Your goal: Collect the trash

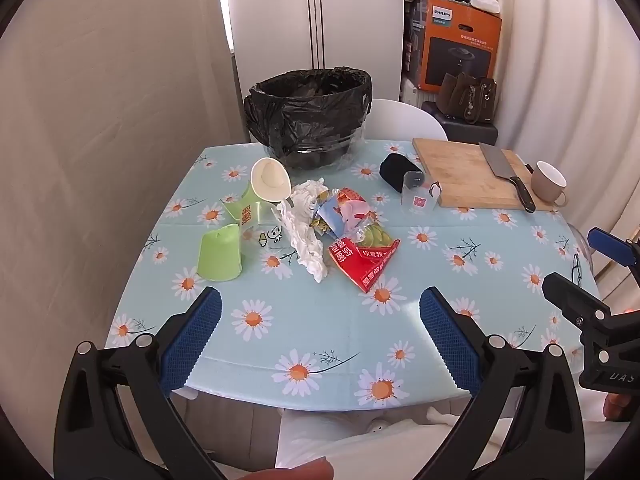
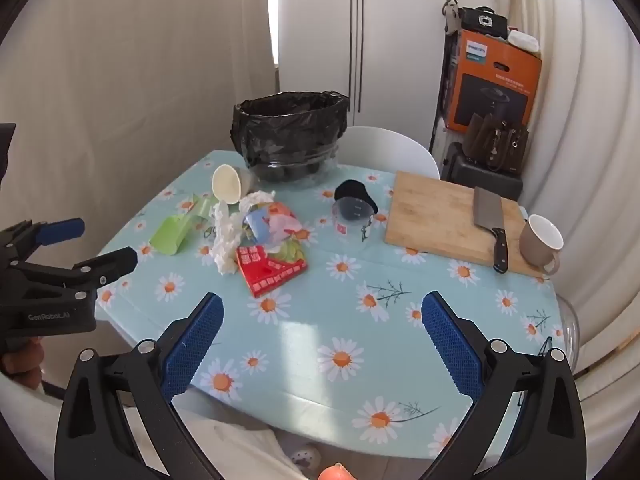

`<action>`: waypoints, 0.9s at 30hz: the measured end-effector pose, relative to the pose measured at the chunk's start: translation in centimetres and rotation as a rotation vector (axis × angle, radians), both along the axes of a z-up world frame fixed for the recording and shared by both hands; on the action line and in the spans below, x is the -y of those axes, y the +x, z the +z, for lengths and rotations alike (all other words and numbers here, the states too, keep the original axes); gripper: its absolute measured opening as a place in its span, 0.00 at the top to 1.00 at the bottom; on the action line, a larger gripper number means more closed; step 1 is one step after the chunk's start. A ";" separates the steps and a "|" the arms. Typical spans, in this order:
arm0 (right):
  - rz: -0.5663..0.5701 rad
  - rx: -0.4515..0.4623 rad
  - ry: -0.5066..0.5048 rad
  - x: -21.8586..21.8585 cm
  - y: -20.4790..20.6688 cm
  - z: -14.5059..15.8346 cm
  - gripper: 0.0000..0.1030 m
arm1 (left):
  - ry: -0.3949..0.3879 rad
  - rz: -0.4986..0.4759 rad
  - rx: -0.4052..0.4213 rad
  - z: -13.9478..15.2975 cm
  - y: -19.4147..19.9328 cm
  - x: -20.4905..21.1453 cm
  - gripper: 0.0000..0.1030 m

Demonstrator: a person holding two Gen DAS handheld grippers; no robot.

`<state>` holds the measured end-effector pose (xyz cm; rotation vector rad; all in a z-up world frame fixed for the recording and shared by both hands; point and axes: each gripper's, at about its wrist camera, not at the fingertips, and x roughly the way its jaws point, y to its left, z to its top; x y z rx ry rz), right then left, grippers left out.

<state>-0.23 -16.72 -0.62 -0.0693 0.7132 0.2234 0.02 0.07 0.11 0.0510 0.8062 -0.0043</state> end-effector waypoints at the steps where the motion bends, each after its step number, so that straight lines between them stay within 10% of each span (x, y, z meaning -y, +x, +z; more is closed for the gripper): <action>1: -0.001 0.002 0.001 0.1 -0.1 -0.1 0.08 | 0.002 0.001 0.001 0.0 0.0 0.0 0.06; 27: 0.010 0.022 0.015 0.8 -1.2 0.3 0.08 | 0.026 -0.033 -0.011 0.1 -1.1 2.5 0.06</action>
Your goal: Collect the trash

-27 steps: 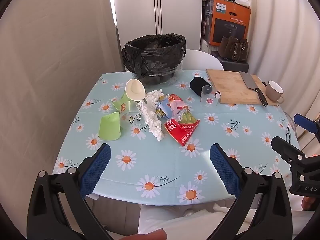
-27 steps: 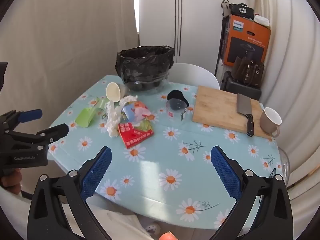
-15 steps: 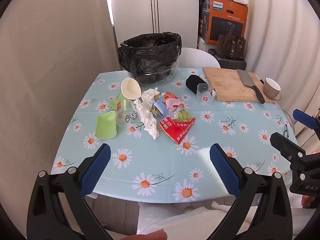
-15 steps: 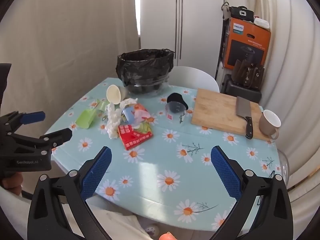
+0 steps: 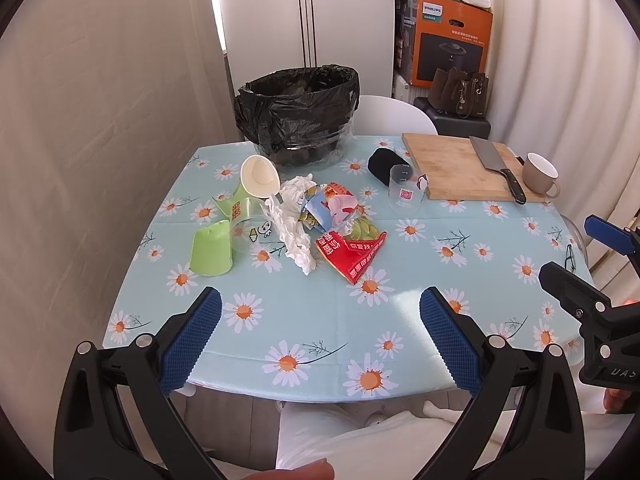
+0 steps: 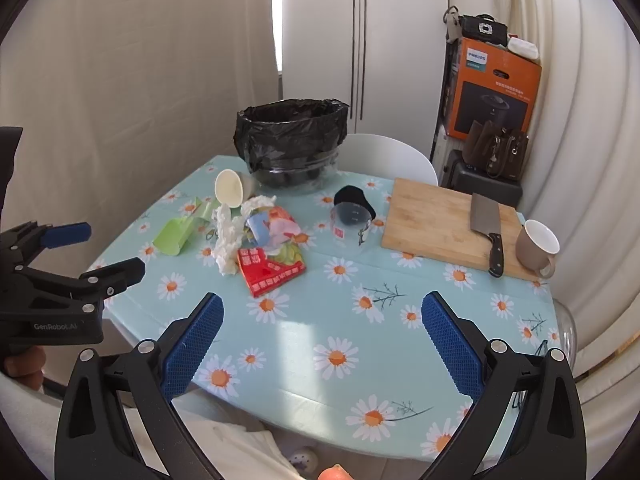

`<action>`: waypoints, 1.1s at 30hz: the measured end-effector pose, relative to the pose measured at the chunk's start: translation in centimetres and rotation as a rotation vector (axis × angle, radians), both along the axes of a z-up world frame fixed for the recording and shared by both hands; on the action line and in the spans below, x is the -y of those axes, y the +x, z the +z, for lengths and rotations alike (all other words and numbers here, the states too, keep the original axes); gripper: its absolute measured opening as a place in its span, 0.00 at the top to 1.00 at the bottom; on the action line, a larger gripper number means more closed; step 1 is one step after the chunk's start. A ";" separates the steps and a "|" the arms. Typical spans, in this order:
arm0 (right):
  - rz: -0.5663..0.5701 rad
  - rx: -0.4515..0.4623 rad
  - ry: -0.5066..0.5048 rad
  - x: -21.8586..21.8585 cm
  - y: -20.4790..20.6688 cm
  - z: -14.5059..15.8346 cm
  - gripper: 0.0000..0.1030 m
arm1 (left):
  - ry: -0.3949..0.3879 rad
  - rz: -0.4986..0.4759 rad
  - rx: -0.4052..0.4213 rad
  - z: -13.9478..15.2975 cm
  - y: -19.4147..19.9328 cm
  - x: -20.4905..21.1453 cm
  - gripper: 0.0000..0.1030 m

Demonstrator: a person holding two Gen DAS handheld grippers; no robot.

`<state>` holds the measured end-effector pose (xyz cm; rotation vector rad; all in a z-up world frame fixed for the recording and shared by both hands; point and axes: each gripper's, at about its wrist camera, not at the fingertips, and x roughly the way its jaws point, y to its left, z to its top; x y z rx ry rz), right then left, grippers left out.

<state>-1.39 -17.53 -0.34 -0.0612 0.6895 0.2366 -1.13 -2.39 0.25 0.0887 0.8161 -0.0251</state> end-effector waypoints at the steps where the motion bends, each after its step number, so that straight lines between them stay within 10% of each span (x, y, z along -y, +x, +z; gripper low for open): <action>1: 0.001 0.000 0.001 0.0 0.0 0.0 0.08 | 0.002 0.000 0.000 0.0 -0.1 0.1 0.06; 33: 0.029 0.013 -0.015 -0.6 -0.9 0.1 0.08 | -0.011 0.009 -0.002 -0.4 -0.8 -1.5 0.06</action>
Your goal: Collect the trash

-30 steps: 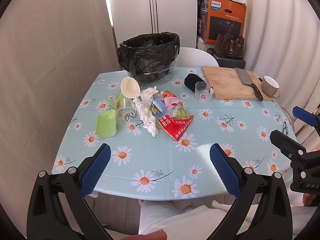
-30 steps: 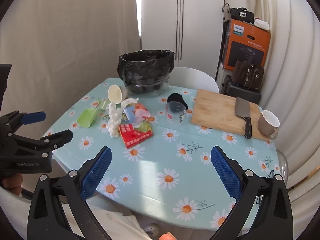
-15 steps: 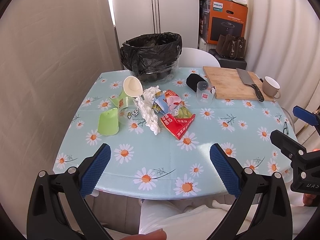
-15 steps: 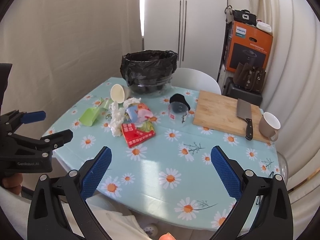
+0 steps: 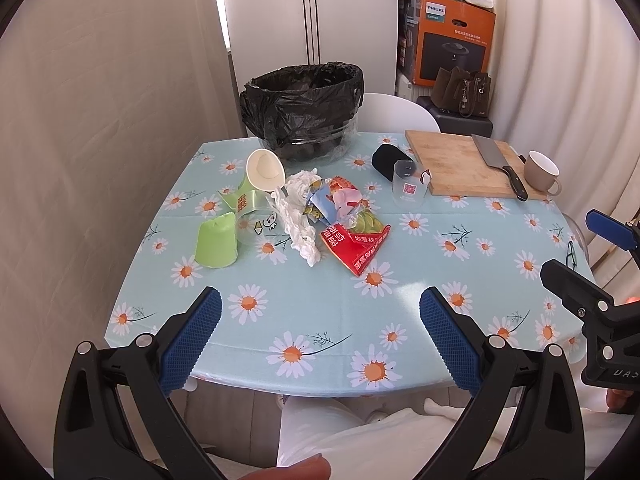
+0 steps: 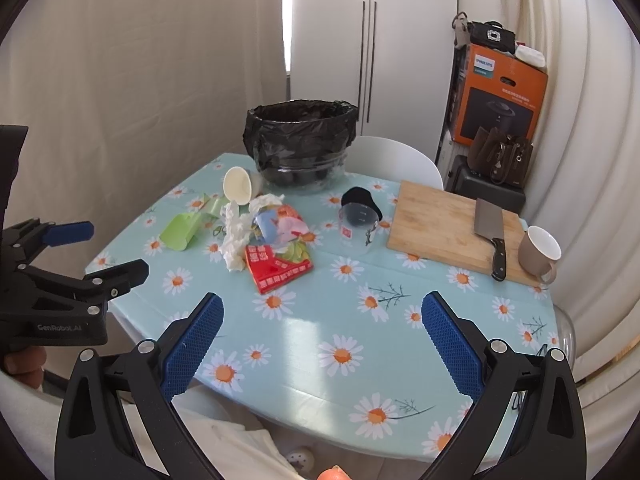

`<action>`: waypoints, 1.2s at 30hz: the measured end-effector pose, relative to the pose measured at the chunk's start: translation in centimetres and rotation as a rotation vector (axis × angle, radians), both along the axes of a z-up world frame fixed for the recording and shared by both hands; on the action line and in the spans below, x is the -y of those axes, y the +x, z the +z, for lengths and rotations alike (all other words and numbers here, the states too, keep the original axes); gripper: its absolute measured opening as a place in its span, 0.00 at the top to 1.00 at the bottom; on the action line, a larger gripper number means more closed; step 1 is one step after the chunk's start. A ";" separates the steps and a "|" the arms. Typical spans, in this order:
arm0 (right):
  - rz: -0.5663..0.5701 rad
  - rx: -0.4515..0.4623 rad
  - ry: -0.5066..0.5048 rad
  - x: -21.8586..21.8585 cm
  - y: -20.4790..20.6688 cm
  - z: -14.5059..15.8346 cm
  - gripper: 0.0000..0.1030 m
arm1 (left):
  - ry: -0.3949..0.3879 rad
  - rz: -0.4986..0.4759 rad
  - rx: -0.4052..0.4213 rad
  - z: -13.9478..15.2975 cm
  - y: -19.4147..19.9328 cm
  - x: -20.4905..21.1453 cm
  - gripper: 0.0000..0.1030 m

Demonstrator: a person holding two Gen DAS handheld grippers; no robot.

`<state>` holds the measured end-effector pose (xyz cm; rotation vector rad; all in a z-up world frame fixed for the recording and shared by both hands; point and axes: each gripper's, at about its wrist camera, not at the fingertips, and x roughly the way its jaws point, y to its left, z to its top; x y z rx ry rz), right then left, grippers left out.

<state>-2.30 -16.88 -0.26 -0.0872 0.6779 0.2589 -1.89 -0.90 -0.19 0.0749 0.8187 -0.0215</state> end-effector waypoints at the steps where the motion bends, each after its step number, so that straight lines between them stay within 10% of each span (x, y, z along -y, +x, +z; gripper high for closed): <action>1: 0.000 0.002 -0.001 -0.1 -0.1 0.0 0.08 | 0.000 0.001 0.001 0.0 0.0 0.0 0.06; 36: 0.014 -0.019 -0.023 -0.6 1.1 -0.3 0.08 | 0.005 0.028 -0.008 -0.7 0.9 -0.9 0.06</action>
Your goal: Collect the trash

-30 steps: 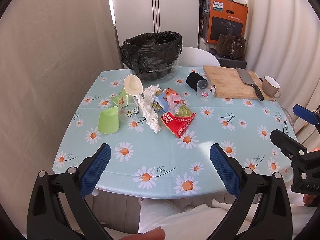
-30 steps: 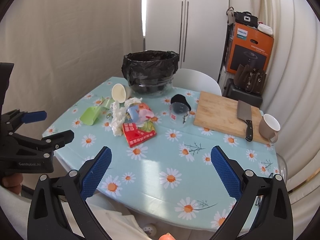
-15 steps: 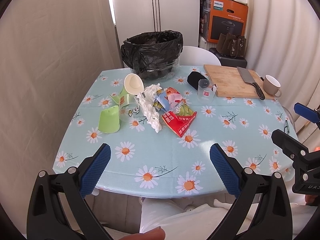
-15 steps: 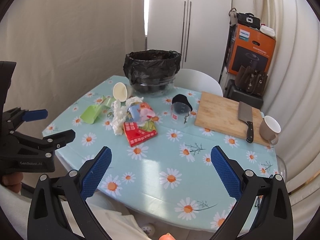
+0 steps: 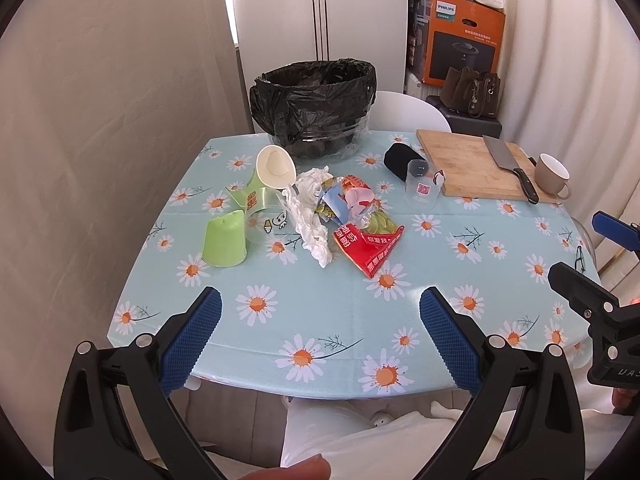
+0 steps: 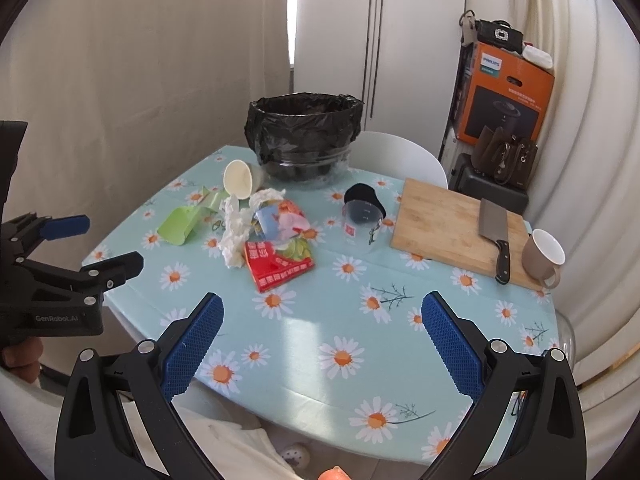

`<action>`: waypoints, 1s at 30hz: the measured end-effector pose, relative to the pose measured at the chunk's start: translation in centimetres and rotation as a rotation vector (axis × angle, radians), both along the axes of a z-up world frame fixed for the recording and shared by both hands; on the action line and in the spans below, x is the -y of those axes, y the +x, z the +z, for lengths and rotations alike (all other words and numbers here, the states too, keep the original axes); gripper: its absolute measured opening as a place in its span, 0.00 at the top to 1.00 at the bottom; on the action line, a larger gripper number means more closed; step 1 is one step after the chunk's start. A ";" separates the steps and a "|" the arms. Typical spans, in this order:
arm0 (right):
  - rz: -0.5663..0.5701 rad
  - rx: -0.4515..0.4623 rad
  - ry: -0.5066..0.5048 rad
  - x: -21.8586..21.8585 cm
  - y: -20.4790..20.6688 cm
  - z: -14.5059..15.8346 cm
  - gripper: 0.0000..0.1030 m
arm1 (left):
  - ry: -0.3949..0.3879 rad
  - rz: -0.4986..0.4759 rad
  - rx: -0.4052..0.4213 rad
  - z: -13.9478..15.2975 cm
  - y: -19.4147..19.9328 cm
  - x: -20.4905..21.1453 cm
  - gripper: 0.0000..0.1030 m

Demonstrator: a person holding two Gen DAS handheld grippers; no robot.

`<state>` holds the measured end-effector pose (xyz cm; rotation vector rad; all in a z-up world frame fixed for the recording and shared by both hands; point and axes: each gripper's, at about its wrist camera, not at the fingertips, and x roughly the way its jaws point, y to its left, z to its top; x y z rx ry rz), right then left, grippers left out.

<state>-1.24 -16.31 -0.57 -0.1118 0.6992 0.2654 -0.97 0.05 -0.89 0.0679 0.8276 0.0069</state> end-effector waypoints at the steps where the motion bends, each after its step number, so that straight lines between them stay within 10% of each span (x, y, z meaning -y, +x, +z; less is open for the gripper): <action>1: -0.001 -0.001 -0.002 -0.1 0.1 0.0 0.08 | 0.002 0.001 -0.001 0.0 0.1 0.0 0.06; 30: -0.051 -0.064 -0.094 -3.2 10.4 -0.5 0.08 | 0.031 0.076 -0.092 -0.6 8.1 -7.9 0.06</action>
